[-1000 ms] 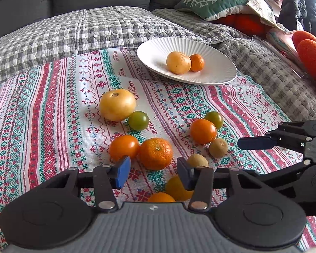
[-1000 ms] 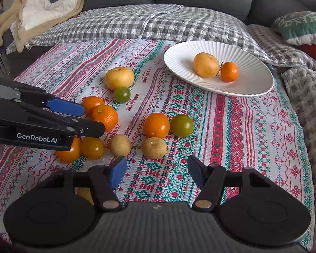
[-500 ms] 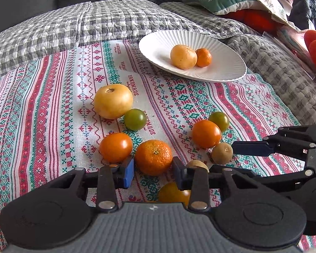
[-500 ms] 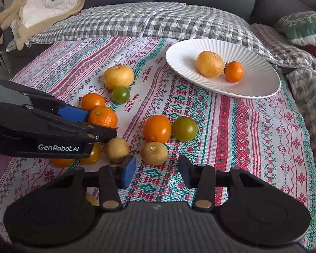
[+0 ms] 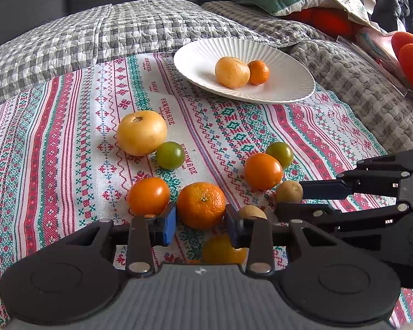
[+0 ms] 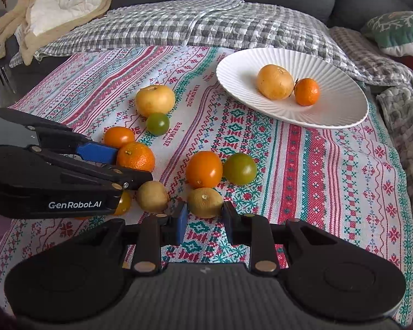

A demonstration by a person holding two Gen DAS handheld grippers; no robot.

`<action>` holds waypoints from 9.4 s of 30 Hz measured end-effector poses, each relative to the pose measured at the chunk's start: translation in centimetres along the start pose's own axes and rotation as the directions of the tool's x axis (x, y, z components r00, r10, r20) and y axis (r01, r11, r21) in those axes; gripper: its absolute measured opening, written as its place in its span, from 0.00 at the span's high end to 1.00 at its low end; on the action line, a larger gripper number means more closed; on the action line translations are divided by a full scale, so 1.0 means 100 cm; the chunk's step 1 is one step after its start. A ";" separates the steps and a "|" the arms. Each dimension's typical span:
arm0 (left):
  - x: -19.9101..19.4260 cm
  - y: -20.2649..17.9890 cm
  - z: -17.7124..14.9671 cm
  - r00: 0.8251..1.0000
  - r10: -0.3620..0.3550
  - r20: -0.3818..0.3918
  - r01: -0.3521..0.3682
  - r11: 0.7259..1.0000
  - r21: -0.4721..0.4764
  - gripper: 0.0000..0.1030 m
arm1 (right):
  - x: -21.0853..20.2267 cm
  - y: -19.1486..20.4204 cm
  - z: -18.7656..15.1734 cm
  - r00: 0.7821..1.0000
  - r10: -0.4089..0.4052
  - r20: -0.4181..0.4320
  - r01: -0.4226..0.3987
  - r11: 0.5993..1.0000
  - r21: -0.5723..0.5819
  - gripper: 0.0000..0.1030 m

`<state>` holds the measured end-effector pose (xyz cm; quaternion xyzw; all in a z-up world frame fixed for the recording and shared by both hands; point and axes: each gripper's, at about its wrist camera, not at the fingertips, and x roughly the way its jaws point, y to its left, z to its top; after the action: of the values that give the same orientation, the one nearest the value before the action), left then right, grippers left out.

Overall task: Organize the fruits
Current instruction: 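Grasp the bumpy tangerine with the left tool while the right tool grasps a small brown fruit, then carry the tangerine with the left tool while the right tool carries the brown fruit to the bowl, then open the left tool over the bowl while the right tool releases the brown fruit beside it, then move both open tools back to the remaining fruits, then grasp the large pale yellow fruit with the left tool while the right tool grasps a small yellow fruit, then carry the yellow fruit with the left tool while the right tool carries the small fruit to the bowl, then lower the yellow fruit into the bowl with the left tool while the right tool releases the small fruit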

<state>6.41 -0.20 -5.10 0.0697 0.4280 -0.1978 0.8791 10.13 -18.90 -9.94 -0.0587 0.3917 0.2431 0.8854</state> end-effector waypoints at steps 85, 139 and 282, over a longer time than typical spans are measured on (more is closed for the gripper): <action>0.070 -0.041 0.118 0.992 -0.096 0.082 0.071 0.960 0.271 0.62 | 0.000 -0.078 0.036 0.969 -0.096 0.227 0.067 0.989 0.132 0.54; -0.040 0.027 0.021 0.959 0.208 0.193 -0.177 0.970 -0.168 0.06 | -0.075 -0.088 -0.006 0.958 -0.155 0.243 0.104 0.972 0.209 0.06; 0.121 -0.032 0.188 0.981 -0.158 0.110 0.148 0.985 0.093 0.54 | 0.021 -0.112 0.054 0.973 -0.093 0.211 0.005 0.924 0.382 0.68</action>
<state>25.41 -12.11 -2.69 0.0621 0.3710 -0.2865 0.8811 20.28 -26.34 -8.70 0.1315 0.3267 0.1455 0.9246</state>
